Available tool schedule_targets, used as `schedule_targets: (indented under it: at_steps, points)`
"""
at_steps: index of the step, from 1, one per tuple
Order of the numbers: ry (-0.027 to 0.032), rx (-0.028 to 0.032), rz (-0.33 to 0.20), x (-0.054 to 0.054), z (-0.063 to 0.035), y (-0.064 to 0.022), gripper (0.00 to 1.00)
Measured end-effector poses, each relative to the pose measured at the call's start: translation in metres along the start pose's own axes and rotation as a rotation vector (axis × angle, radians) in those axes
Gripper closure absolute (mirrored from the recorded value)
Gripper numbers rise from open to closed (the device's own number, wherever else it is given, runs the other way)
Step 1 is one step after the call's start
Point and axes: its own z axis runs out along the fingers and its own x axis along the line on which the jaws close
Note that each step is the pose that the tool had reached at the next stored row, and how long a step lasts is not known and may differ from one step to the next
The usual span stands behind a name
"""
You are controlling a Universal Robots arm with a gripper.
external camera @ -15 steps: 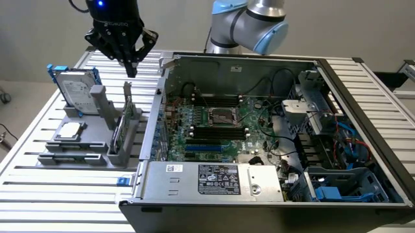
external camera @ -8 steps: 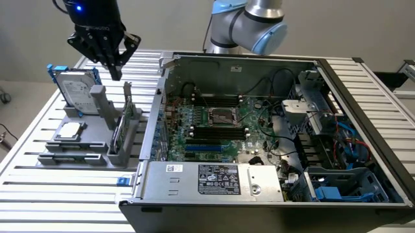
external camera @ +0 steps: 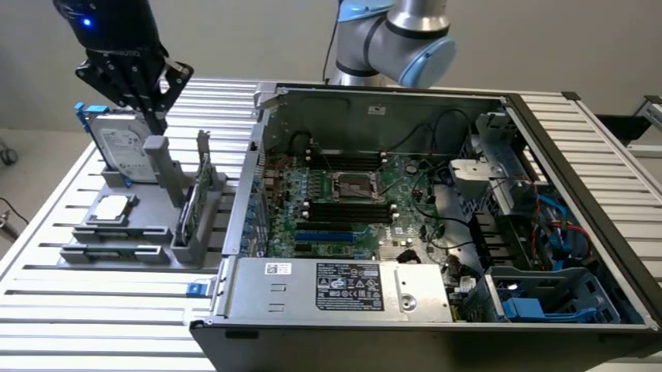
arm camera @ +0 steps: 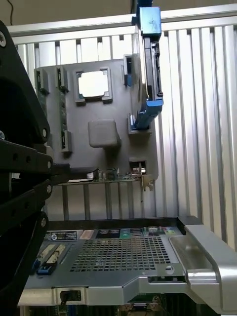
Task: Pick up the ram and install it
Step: 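Reach for the ram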
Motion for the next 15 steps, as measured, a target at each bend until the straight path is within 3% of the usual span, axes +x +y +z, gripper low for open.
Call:
schedule_targets:
  at_steps: [8, 15]
  points:
    - [0.0034, 0.0011, 0.0, 0.03, 0.0074, -0.0092, 0.89]
    - [0.0079, 0.0013, 0.0, 0.035, 0.0121, -0.0293, 0.89]
